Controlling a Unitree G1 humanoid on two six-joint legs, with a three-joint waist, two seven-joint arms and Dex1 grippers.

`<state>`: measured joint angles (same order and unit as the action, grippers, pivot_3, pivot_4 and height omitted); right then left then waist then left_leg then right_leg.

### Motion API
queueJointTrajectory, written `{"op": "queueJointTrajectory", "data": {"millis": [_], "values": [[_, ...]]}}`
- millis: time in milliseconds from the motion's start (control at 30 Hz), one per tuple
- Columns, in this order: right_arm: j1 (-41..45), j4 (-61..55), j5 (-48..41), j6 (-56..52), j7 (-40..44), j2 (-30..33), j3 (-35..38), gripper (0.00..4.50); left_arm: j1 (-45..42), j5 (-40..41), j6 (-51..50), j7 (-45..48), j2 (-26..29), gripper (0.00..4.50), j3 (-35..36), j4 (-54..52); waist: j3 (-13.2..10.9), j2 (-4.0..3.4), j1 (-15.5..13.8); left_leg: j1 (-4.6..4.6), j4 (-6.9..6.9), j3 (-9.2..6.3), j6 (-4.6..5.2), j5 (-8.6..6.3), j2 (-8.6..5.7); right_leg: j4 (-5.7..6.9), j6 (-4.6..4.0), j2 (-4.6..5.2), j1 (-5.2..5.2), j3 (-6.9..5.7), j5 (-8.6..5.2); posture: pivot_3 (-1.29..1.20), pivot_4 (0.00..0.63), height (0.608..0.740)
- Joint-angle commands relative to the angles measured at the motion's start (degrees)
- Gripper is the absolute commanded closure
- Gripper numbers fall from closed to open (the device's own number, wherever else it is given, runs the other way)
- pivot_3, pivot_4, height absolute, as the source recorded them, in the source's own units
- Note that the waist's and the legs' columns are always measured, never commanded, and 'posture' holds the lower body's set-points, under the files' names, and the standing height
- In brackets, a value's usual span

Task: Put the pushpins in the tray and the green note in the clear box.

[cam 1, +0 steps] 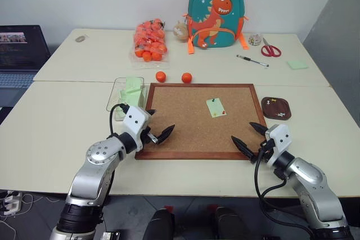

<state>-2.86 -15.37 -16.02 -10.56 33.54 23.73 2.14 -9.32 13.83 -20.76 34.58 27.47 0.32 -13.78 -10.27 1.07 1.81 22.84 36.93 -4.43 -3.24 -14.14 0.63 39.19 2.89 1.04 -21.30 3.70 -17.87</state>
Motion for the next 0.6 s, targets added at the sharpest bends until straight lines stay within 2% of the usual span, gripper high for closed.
{"op": "queueJointTrajectory", "data": {"millis": [33,333,600], "values": [[0.4,-1.3,-0.5,1.0,-0.3,-0.3,0.8,0.0,-0.5,1.1,2.6,0.9,-0.3,0.04,0.8,-1.4,0.0,0.0,0.0,0.0,0.0,0.0,0.0,0.0,0.0,0.0,0.0,0.0,0.0,0.0,0.0,0.0,0.15,0.74],[0.7,-1.7,-0.8,0.5,0.0,0.0,0.9,0.0,-1.0,1.5,1.6,0.5,-0.4,0.04,1.1,-1.5,0.0,0.0,0.0,0.0,0.0,0.0,0.0,0.0,0.0,0.0,0.0,0.0,0.0,0.0,0.0,0.0,0.15,0.74],[0.9,-2.8,-1.1,-0.2,-0.1,0.2,1.2,0.0,-6.0,7.6,-0.1,5.1,0.5,0.04,3.6,1.0,0.0,0.0,0.0,-0.01,0.01,0.02,0.0,0.0,-0.01,0.0,0.0,0.0,0.0,0.01,0.0,0.0,0.15,0.74]]}}
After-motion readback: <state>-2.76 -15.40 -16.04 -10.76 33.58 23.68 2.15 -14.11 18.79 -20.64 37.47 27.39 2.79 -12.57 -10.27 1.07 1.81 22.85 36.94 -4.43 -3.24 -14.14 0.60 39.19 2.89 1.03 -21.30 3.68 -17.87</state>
